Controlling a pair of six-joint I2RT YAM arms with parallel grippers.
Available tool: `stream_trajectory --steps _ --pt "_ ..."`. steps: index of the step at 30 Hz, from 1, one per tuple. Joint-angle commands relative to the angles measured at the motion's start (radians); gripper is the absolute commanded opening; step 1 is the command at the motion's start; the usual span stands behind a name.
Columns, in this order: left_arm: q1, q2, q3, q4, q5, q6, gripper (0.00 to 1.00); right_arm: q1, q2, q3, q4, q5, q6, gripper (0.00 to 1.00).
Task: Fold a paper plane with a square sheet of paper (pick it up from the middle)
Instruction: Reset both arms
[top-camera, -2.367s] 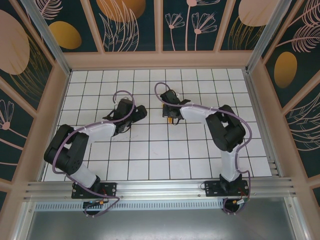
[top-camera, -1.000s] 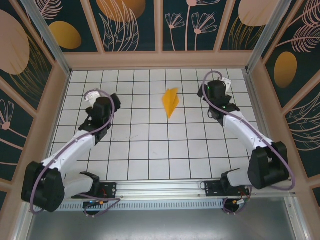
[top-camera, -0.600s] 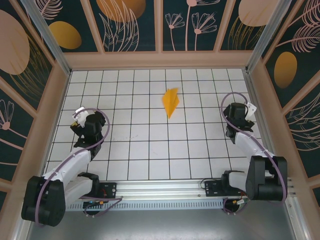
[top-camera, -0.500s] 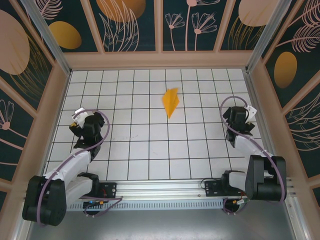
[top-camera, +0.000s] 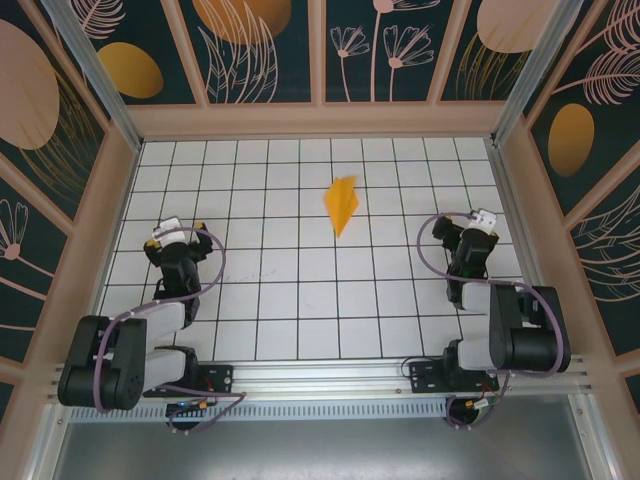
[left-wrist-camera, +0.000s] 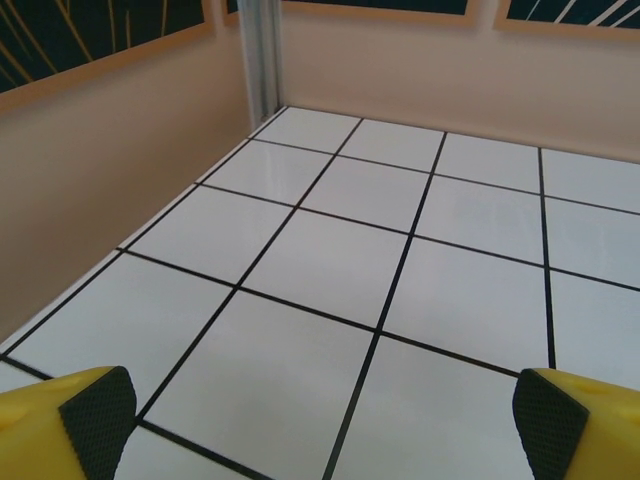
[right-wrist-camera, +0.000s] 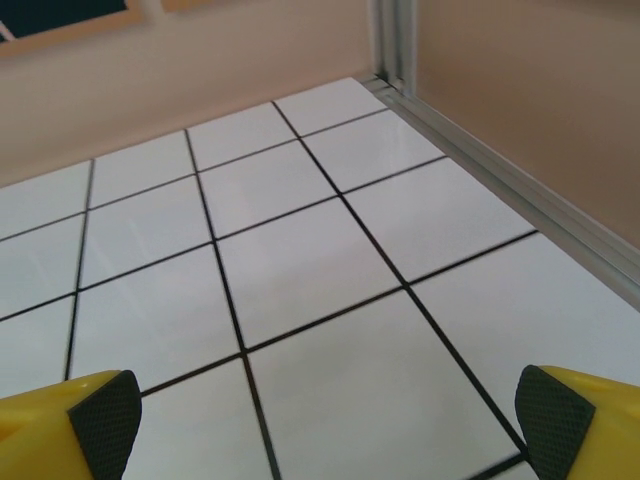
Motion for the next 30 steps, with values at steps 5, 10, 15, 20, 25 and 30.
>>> stream_trajectory --steps 5,10,15,20,25,30 --pt "0.065 0.092 0.017 0.257 0.192 0.044 0.98 0.012 0.110 -0.004 0.229 -0.113 -0.065 0.99" --pt "0.067 0.220 0.010 0.406 0.220 0.032 0.99 0.015 0.138 -0.025 0.290 -0.151 -0.085 0.99" --pt "0.066 0.269 0.025 0.417 0.212 0.030 0.98 0.026 0.161 -0.044 0.344 -0.155 -0.101 0.99" --pt "0.065 0.272 0.026 0.419 0.201 0.033 0.98 0.025 0.160 -0.042 0.336 -0.156 -0.099 0.99" --pt "0.066 0.274 0.039 0.393 0.293 0.070 0.99 0.024 0.161 -0.041 0.335 -0.157 -0.099 0.99" --pt "0.065 0.279 0.047 0.385 0.301 0.072 0.98 0.024 0.161 -0.040 0.335 -0.157 -0.098 0.99"
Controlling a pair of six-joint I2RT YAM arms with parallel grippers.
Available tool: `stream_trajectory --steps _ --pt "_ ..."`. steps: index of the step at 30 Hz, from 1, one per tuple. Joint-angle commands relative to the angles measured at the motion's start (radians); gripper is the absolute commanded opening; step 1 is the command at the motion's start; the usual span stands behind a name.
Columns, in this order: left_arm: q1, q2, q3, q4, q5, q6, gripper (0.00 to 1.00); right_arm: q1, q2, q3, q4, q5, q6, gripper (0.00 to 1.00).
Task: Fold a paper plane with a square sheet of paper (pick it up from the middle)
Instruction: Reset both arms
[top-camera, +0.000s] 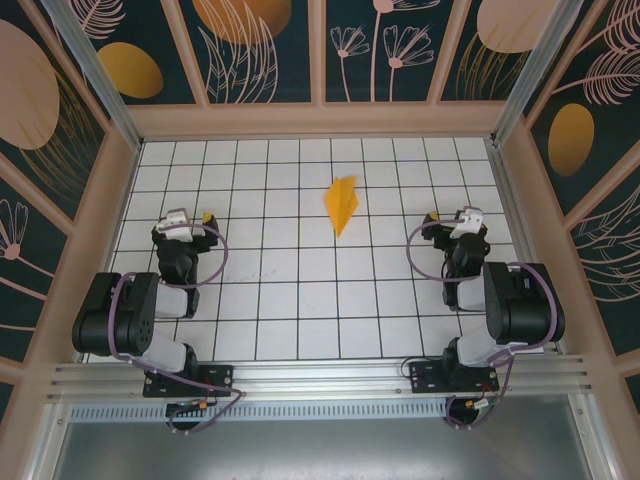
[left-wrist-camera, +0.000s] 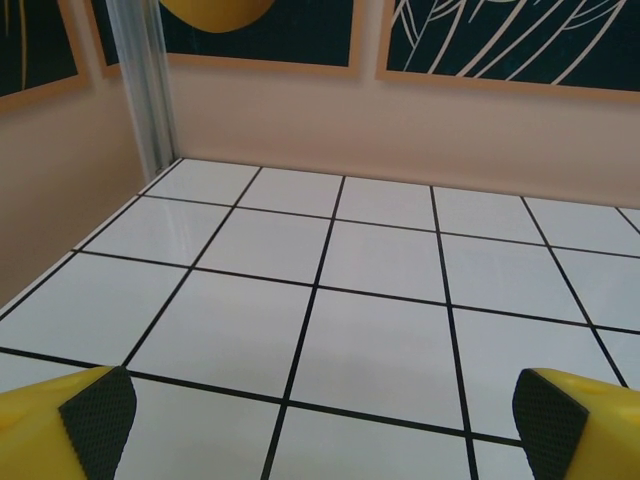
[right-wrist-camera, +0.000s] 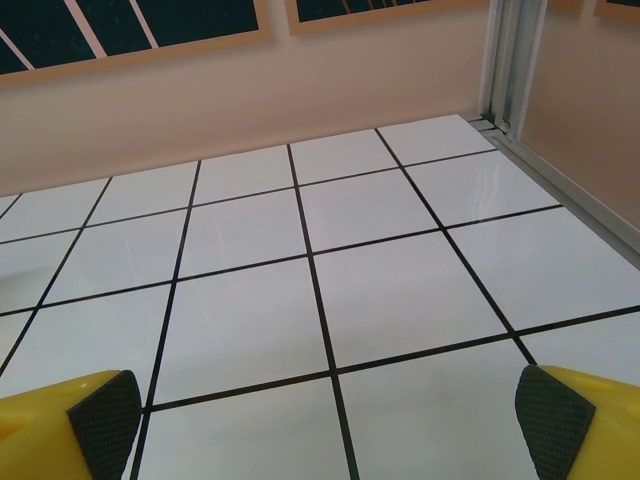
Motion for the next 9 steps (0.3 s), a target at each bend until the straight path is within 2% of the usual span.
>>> stream_trajectory --steps 1,7,9 --pt "0.004 0.011 0.020 0.018 0.031 0.022 0.99 0.003 0.010 -0.007 0.056 -0.016 -0.011 0.99" --pt "0.004 0.011 0.021 0.017 0.031 0.020 0.98 0.004 0.011 -0.007 0.057 -0.016 -0.011 0.99" --pt "0.004 0.011 0.021 0.018 0.030 0.021 0.99 0.003 0.007 -0.018 0.072 -0.083 -0.037 0.99"
